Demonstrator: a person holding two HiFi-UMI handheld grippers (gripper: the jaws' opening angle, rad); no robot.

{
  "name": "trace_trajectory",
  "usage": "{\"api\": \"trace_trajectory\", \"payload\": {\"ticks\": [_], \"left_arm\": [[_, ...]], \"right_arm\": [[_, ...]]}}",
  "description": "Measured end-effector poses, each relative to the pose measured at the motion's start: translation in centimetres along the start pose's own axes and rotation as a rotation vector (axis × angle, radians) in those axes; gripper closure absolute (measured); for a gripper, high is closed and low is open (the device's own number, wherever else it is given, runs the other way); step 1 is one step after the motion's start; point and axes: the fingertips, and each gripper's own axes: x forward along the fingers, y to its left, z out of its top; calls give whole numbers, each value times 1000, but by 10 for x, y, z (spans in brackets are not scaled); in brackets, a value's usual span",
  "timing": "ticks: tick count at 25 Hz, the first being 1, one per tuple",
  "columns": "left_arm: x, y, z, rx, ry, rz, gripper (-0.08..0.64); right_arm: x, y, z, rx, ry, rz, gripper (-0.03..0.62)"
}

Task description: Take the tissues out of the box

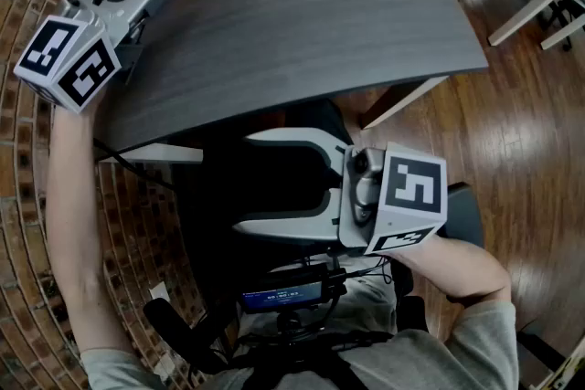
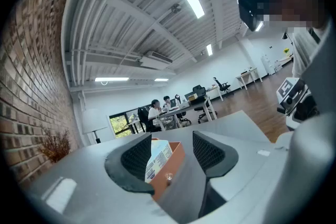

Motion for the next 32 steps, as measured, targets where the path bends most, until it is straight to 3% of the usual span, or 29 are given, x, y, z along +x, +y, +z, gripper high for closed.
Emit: {"api": "trace_trajectory", "payload": {"ticks": [5, 12, 15, 20, 32], "left_arm": [[27, 20, 11, 83, 43, -28, 265], [55, 56, 12, 111, 118, -29, 219], [66, 68, -3, 118, 178, -27, 187], [82, 81, -29, 214, 306, -45, 143], [125, 78, -85, 191, 547, -260, 78]], "right_arm": [[1, -7, 4, -15, -9, -3, 268], [0, -9, 3, -11, -34, 4, 267], [-2, -8, 0, 2, -37, 2, 268], [-1, -11, 1, 11, -45, 1, 268], [-6, -19, -1, 55, -62, -2, 267]]}}
